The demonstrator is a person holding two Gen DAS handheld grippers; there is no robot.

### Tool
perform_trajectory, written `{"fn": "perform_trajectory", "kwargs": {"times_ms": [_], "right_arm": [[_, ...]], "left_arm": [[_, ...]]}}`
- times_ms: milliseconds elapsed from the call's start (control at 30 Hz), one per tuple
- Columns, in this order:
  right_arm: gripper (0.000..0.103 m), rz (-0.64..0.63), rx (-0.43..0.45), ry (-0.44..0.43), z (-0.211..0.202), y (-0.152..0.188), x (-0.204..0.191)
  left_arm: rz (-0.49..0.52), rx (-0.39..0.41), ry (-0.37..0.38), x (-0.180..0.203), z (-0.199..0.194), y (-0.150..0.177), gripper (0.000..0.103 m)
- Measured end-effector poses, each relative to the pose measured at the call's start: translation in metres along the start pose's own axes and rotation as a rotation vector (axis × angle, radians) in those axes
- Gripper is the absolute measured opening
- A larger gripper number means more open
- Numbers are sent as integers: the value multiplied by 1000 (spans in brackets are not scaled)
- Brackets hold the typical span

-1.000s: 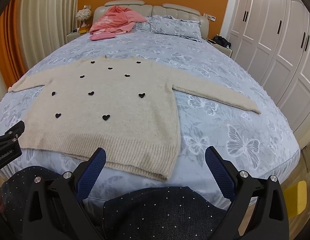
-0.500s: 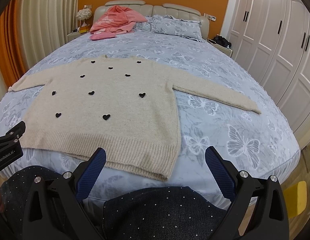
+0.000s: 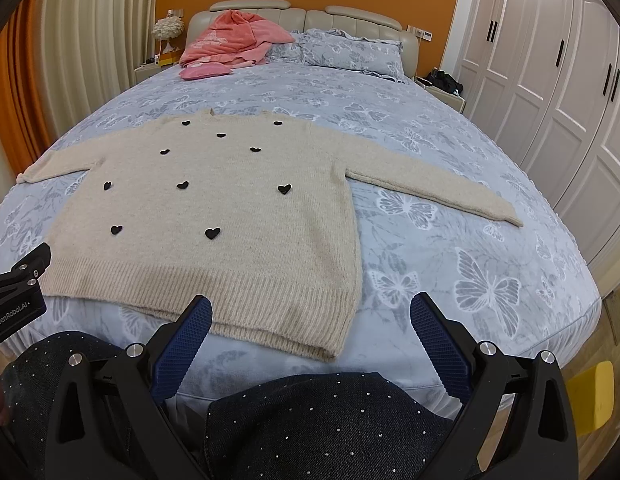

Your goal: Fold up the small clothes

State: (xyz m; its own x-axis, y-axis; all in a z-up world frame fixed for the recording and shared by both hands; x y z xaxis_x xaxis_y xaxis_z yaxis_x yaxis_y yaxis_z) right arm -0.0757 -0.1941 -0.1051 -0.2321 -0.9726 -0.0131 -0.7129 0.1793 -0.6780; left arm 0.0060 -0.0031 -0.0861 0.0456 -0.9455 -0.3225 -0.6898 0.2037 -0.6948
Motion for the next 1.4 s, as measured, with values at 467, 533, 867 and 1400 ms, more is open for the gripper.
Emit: {"fn": "perform_trajectory", "kwargs": {"times_ms": [467,533,867,1400], "right_arm": [[98,164,-28,-111,5,-3,26],[98,245,-46,-139,14,-8,53],[96,541,-61,21,94,-64,270],[67,975,-39,74,218,-71,463]], "left_arm": [[-23,-29,17,-8,5,2,98],[-49,-47,32,-14,8,1,98],[-130,-136,66,-2,31,-22,98],[20,-195,77,73,68,-38,98]]}}
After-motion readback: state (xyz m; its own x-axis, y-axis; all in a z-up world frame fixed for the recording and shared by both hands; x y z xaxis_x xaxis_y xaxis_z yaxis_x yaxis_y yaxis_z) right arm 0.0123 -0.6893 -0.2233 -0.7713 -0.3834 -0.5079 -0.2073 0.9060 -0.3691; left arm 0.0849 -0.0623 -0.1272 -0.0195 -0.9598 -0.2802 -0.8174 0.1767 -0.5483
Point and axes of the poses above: each gripper's, at about its wrist camera, not at the fingertips, and z roughly the way its jaws point, x to its right, y to its underside, the point moved 3 cm from there along z, roughly the way its jaws point, and after that the axes turned 11 degrees about -y, right-handed, at the moved point
